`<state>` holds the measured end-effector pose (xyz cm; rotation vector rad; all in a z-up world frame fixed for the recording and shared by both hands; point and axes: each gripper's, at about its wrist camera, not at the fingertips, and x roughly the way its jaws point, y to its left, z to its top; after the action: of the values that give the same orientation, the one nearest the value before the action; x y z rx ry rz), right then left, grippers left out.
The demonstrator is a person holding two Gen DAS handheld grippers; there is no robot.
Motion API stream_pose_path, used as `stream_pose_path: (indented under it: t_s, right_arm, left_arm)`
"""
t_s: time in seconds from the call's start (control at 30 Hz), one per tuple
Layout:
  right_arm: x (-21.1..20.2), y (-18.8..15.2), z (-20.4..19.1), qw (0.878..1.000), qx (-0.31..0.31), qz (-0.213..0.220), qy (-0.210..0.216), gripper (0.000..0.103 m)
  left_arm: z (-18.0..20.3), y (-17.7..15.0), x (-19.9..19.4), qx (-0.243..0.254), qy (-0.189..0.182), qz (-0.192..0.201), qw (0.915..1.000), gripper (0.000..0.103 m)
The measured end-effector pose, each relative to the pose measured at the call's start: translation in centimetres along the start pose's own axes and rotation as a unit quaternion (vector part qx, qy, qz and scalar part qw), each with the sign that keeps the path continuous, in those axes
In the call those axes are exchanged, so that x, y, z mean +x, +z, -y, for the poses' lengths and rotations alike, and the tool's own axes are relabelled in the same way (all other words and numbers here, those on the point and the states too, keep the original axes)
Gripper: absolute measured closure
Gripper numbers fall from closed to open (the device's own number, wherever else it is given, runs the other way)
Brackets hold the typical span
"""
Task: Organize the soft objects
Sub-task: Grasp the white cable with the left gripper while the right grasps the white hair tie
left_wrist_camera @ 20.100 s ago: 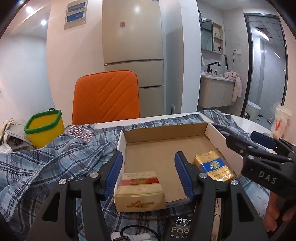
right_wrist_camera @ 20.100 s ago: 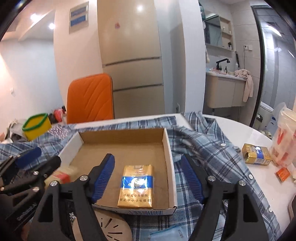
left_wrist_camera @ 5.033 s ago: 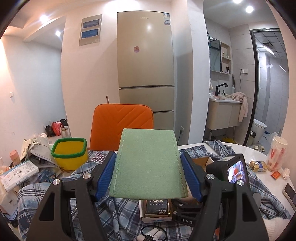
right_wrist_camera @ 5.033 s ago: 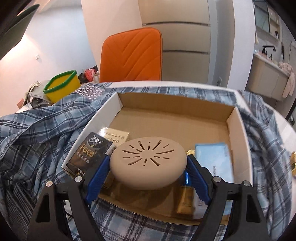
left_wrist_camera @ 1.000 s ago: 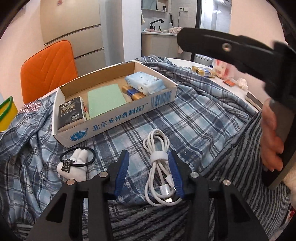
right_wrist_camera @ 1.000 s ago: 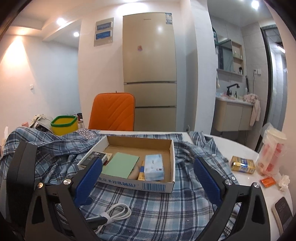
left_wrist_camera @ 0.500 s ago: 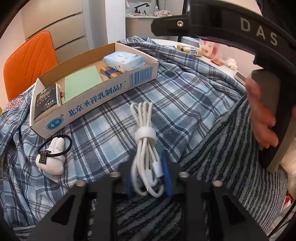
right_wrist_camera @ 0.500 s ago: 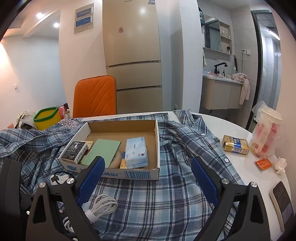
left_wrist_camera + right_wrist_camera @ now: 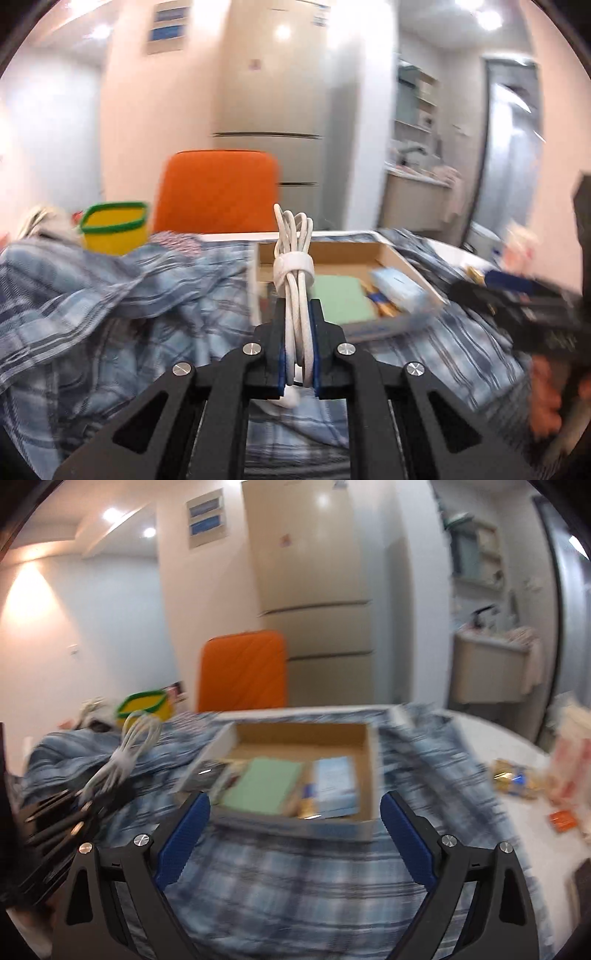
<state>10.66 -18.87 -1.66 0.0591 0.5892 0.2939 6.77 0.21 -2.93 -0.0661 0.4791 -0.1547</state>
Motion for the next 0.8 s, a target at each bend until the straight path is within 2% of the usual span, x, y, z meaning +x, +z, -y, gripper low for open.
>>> stream_pose_path:
  t_s: [0.07, 0.13, 0.3, 0.37, 0.43, 0.57, 0.63, 0.7, 0.73, 0.8]
  right_arm:
    - [1.7, 0.2, -1.2, 0.999, -0.022, -0.033, -0.002, 0.009]
    - [3.5, 0.3, -2.1, 0.997, -0.034, -0.067, 0.005, 0.015]
    - [7.3, -0.2, -5.1, 0.986, -0.074, -0.131, 0.066, 0.017]
    - [8.4, -0.6, -6.6, 0.981, -0.097, -0.143, 0.083, 0.019]
    - [9.4, -0.9, -8.0, 0.976, -0.116, -0.154, 0.099, 0.019]
    - [10.9, -1.3, -9.9, 0.970, -0.135, -0.166, 0.114, 0.019]
    - [11.8, -1.7, -10.6, 0.966, -0.146, -0.179, 0.117, 0.024]
    - [12.7, -2.2, -10.9, 0.961, -0.151, -0.198, 0.120, 0.036]
    - [13.1, -2.4, -10.9, 0.958, -0.151, -0.209, 0.123, 0.038]
    - [13.6, -2.8, -10.9, 0.955, -0.145, -0.222, 0.133, 0.053]
  left_arm:
    - [-1.1, 0.1, 0.4, -0.028, 0.002, -0.011, 0.9995, 0.094]
    - [-2.0, 0.2, 0.5, -0.056, 0.006, -0.011, 0.9983, 0.094]
    - [-3.8, 0.2, 0.0, -0.091, 0.008, -0.010, 0.9958, 0.094]
    - [-4.2, 0.1, 0.2, -0.109, 0.014, -0.010, 0.9939, 0.094]
    - [-4.5, -0.1, 0.0, -0.125, 0.038, -0.005, 0.9914, 0.094]
    - [-4.5, -0.3, -0.1, -0.128, 0.035, -0.008, 0.9912, 0.094]
    - [-4.3, -0.3, -0.1, -0.121, 0.031, -0.008, 0.9921, 0.094]
    - [-4.3, -0.1, 0.1, -0.119, 0.026, -0.011, 0.9925, 0.094]
    - [-4.2, -0.2, 0.1, -0.117, 0.023, -0.014, 0.9928, 0.094]
    - [-4.2, 0.0, 0.4, -0.116, 0.021, -0.019, 0.9929, 0.094]
